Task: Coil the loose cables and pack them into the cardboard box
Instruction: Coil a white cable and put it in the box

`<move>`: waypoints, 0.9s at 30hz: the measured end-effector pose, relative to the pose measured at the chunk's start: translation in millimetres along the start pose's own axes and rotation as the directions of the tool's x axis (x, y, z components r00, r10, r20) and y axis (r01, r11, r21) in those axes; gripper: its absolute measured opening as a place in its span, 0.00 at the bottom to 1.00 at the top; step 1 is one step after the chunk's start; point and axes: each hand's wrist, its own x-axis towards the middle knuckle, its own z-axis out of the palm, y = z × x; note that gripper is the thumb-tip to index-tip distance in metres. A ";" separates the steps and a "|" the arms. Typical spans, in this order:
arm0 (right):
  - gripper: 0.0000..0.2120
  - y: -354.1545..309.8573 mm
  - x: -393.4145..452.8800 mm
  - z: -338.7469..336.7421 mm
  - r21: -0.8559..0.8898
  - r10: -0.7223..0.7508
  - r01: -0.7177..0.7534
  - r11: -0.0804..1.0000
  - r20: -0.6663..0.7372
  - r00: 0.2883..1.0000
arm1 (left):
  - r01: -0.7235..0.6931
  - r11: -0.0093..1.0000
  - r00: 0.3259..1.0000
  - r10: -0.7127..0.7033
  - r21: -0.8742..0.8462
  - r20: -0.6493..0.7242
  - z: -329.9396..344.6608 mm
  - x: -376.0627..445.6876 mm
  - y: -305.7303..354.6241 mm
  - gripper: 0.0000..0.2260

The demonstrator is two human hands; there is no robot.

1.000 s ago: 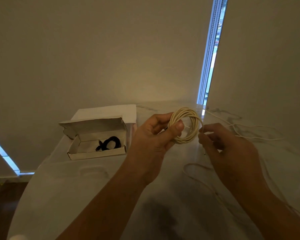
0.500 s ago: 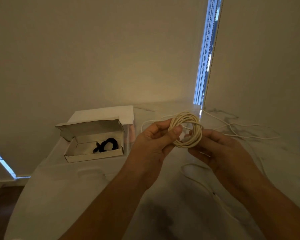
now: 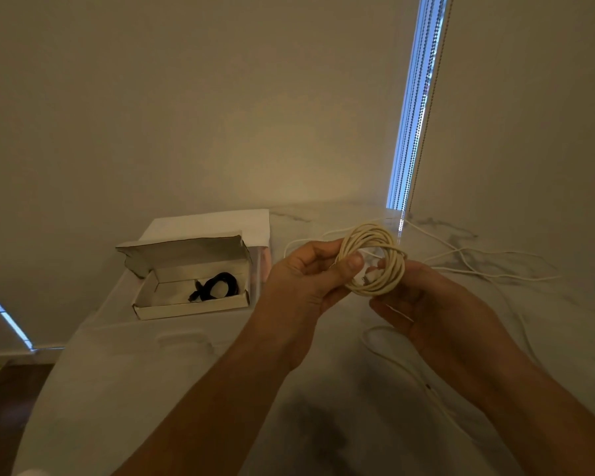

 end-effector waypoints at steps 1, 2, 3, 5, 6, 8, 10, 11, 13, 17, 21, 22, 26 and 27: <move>0.16 -0.7 0.5 0.7 -0.005 0.015 -0.015 1.000 0.003 1.000 | -0.009 1.000 1.000 0.009 0.012 -0.008 -1.2 0.6 -0.3 0.12; 0.17 -1.3 1.1 1.2 -0.013 0.021 -0.021 1.000 0.002 1.000 | -0.017 1.000 1.000 0.018 0.024 -0.019 -2.2 1.1 -0.7 0.12; 0.19 -1.8 0.9 1.7 -0.033 0.017 -0.017 0.999 -0.002 1.000 | -0.025 0.999 0.999 0.026 0.036 -0.032 -3.4 1.5 -1.2 0.13; 0.22 -1.2 -1.4 2.6 -0.122 -0.038 0.036 0.992 -0.020 0.999 | -0.041 0.996 0.998 0.045 0.074 -0.054 -5.1 2.1 -2.7 0.12; 0.21 -0.4 -3.5 3.4 -0.212 -0.105 0.099 0.972 -0.020 0.994 | -0.049 0.994 0.997 0.055 0.099 -0.061 -5.2 2.1 -3.3 0.12; 0.17 0.5 -8.6 6.4 -0.398 -0.255 0.237 0.886 0.008 0.967 | -0.060 0.991 0.995 0.069 0.121 -0.070 -4.3 1.6 -4.2 0.11; 0.11 0.3 -11.2 8.4 -0.521 -0.343 0.306 0.797 0.027 0.939 | -0.064 0.992 0.995 0.072 0.110 -0.075 -2.9 1.4 -5.1 0.11; 0.09 0.6 -10.5 8.0 -0.569 -0.374 0.324 0.756 0.030 0.927 | -0.063 0.993 0.995 0.071 0.103 -0.076 -2.5 1.6 -5.8 0.11; 0.07 1.9 -7.9 5.2 -0.643 -0.415 0.327 0.693 0.015 0.909 | -0.055 0.994 0.996 0.061 0.090 -0.070 -1.4 1.6 -7.1 0.12; 0.08 6.6 -2.6 1.2 -0.628 -0.400 0.298 0.719 -0.022 0.916 | -0.007 0.999 0.998 0.010 0.051 -0.056 -0.8 1.4 -9.6 0.12; 0.10 8.6 0.8 1.0 -0.577 -0.322 0.231 0.783 -0.058 0.945 | 0.042 0.999 0.998 -0.042 0.009 -0.046 -1.2 2.0 -11.5 0.13; 0.10 8.6 0.9 1.6 -0.560 -0.298 0.213 0.801 -0.064 0.952 | 0.050 0.999 0.998 -0.050 0.002 -0.045 -1.5 2.0 -11.2 0.13; 0.11 8.3 1.0 2.2 -0.488 -0.210 0.140 0.862 -0.090 0.974 | 0.064 0.998 0.996 -0.065 -0.015 -0.059 -3.3 1.9 -9.9 0.13; 0.11 7.9 1.3 2.7 -0.453 -0.184 0.120 0.884 -0.101 0.978 | 0.063 0.998 0.996 -0.064 -0.019 -0.069 -3.8 2.0 -9.5 0.12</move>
